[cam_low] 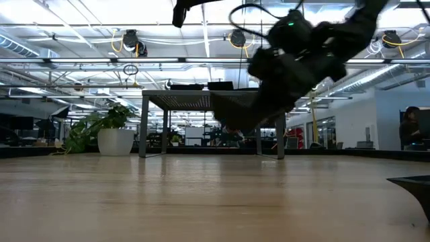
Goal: Pick & Place Mini shaped plates
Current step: Stack the black distorted square plate on top of the black distorted square plate on the shelf
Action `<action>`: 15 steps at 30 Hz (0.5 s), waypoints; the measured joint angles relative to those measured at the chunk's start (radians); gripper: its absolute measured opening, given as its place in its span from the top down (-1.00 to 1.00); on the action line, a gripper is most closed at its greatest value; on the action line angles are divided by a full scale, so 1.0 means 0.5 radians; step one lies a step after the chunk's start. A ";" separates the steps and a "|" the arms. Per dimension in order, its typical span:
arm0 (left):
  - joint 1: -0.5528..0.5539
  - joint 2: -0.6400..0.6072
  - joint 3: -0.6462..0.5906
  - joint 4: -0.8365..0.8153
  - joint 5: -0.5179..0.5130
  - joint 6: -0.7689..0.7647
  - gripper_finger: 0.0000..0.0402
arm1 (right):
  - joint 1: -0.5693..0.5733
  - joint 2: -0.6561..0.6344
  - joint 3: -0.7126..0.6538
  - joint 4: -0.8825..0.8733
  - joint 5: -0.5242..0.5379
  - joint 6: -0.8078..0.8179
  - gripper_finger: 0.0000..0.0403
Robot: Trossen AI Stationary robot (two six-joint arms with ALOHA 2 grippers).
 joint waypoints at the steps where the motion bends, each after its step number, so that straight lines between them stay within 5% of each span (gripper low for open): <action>1: 0.000 0.000 0.000 0.000 0.000 -0.001 0.20 | 0.005 0.069 0.066 -0.018 0.002 -0.006 1.00; 5: 0.000 0.000 0.000 0.000 0.000 -0.028 0.20 | 0.016 0.293 0.273 -0.046 0.029 0.019 1.00; 10: -0.001 0.000 0.000 -0.002 0.001 -0.044 0.20 | 0.013 0.410 0.377 -0.031 0.310 0.148 1.00; 15: -0.001 0.000 0.000 -0.008 0.002 -0.039 0.20 | 0.009 0.443 0.380 -0.040 0.315 0.176 0.95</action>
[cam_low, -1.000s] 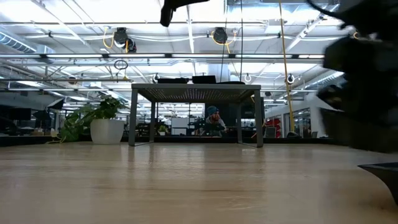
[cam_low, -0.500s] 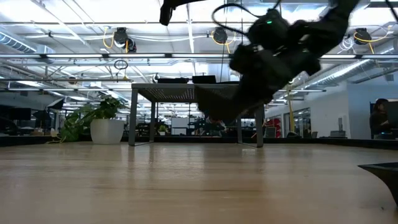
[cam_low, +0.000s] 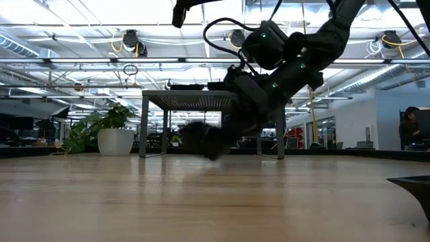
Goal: Pick & Place Mini shaped plates
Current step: Stack the black distorted square plate on top of the black distorted square plate on the shelf
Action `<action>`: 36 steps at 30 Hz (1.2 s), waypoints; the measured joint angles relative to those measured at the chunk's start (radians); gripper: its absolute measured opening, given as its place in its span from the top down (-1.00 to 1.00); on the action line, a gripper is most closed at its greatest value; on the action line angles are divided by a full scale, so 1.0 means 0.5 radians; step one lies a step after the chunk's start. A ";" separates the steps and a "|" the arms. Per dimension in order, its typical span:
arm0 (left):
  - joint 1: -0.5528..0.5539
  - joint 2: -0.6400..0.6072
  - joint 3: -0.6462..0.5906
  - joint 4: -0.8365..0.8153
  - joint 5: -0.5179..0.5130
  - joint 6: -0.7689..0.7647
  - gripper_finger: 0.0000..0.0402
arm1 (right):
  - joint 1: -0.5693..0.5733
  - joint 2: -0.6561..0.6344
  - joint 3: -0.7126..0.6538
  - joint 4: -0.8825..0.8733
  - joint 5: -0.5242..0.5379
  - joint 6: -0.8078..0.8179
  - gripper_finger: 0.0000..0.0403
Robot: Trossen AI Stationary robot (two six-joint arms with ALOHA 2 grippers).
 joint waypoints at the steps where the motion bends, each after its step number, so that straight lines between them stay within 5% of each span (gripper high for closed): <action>1: 0.000 0.000 0.000 0.000 0.000 0.003 0.20 | 0.000 0.000 0.000 -0.020 -0.003 0.000 0.91; 12: -0.007 0.000 0.000 -0.136 0.049 0.004 0.20 | 0.006 -0.169 -0.001 -0.164 -0.007 -0.012 0.45; 22: -0.157 0.087 -0.005 -0.990 0.246 0.526 0.20 | 0.007 -0.978 -0.001 -1.170 -0.005 -0.078 0.42; 29: -0.301 0.376 -0.002 -0.936 0.241 1.047 0.20 | 0.044 -1.585 -0.002 -1.764 0.178 -0.074 0.45; 36: -0.377 0.683 -0.003 -0.895 0.045 1.213 0.20 | 0.089 -2.020 -0.037 -1.999 0.323 -0.097 0.39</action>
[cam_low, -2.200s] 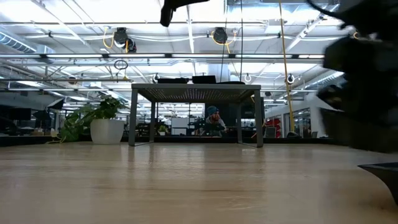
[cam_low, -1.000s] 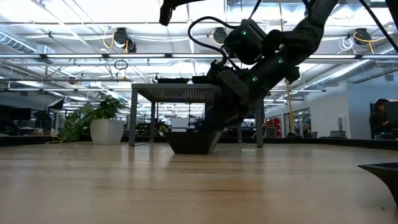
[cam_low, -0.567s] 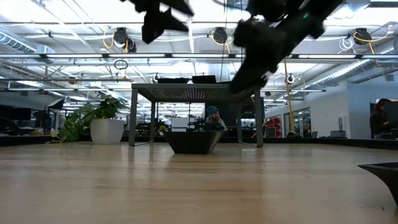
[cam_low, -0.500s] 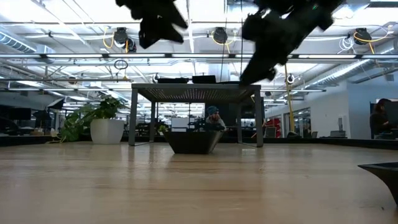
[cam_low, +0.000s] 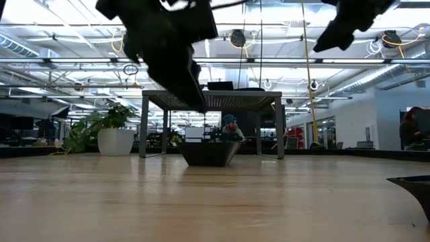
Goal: Pick & Place Mini shaped plates
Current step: Stack the black distorted square plate on top of the black distorted square plate on the shelf
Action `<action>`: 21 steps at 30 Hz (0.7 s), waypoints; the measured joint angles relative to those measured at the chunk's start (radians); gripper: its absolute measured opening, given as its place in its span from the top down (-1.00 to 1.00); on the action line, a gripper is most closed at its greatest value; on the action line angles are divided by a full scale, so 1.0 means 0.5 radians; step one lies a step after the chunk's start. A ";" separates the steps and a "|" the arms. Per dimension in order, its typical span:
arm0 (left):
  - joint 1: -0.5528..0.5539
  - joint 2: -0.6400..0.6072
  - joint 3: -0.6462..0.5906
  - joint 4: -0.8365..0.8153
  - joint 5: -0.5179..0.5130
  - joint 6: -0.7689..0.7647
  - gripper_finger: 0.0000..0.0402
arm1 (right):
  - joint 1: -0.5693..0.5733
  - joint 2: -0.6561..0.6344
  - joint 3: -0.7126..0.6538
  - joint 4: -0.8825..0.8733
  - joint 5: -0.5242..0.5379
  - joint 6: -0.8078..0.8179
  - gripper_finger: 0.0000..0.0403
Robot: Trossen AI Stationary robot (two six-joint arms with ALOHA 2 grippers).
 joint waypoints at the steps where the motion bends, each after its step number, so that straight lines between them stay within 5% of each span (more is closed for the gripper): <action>1: -0.001 0.036 0.000 0.021 -0.046 0.019 0.20 | 0.000 -0.045 -0.021 -0.005 -0.001 0.012 0.38; 6: 0.001 0.179 0.002 0.063 -0.195 0.094 0.20 | 0.000 -0.193 -0.126 0.000 -0.001 0.030 0.37; 21: 0.004 0.345 0.001 0.026 -0.200 0.094 0.20 | 0.000 -0.230 -0.456 0.136 -0.001 0.091 0.38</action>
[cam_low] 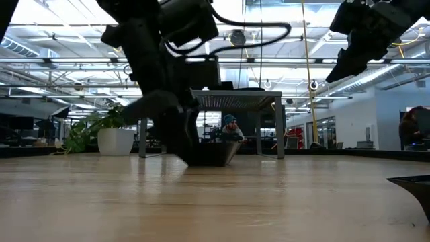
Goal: Pick & Place Mini shaped plates
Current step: Stack the black distorted square plate on top of the black distorted square plate on the shelf
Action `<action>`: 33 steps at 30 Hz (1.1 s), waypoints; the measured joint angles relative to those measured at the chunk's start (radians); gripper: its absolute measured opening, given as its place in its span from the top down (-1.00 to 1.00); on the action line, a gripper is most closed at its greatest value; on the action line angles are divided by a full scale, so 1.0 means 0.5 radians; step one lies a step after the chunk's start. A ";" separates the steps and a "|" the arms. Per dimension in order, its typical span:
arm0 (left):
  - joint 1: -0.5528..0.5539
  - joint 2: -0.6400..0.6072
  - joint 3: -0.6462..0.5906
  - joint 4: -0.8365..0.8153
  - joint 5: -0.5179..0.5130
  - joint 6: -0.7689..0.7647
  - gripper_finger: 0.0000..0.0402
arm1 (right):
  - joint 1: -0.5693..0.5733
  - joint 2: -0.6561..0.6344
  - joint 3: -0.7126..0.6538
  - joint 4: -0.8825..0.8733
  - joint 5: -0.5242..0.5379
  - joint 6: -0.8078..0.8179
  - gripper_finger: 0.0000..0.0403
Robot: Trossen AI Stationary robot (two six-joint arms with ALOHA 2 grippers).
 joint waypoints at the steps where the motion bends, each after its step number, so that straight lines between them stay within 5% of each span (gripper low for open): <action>1: -0.007 0.017 -0.002 -0.001 0.003 0.000 0.20 | 0.000 -0.001 -0.013 0.012 0.000 0.000 0.39; 6: -0.022 0.038 0.002 -0.004 -0.010 -0.056 0.32 | 0.000 0.001 -0.038 0.068 0.000 -0.001 0.40; 13: -0.017 0.038 0.014 -0.012 -0.011 -0.091 0.94 | 0.000 0.000 -0.038 0.102 0.000 -0.002 0.40; 19: -0.016 -0.061 0.129 -0.025 -0.002 -0.106 0.97 | 0.000 -0.001 -0.038 0.105 0.000 -0.001 0.40; 26: 0.083 -0.445 0.292 -0.025 -0.024 0.273 0.95 | -0.002 0.000 -0.038 0.225 0.019 -0.007 0.40; 33: 0.347 -0.790 0.421 -0.014 -0.392 0.636 0.92 | -0.005 0.000 -0.038 0.345 0.251 -0.009 0.40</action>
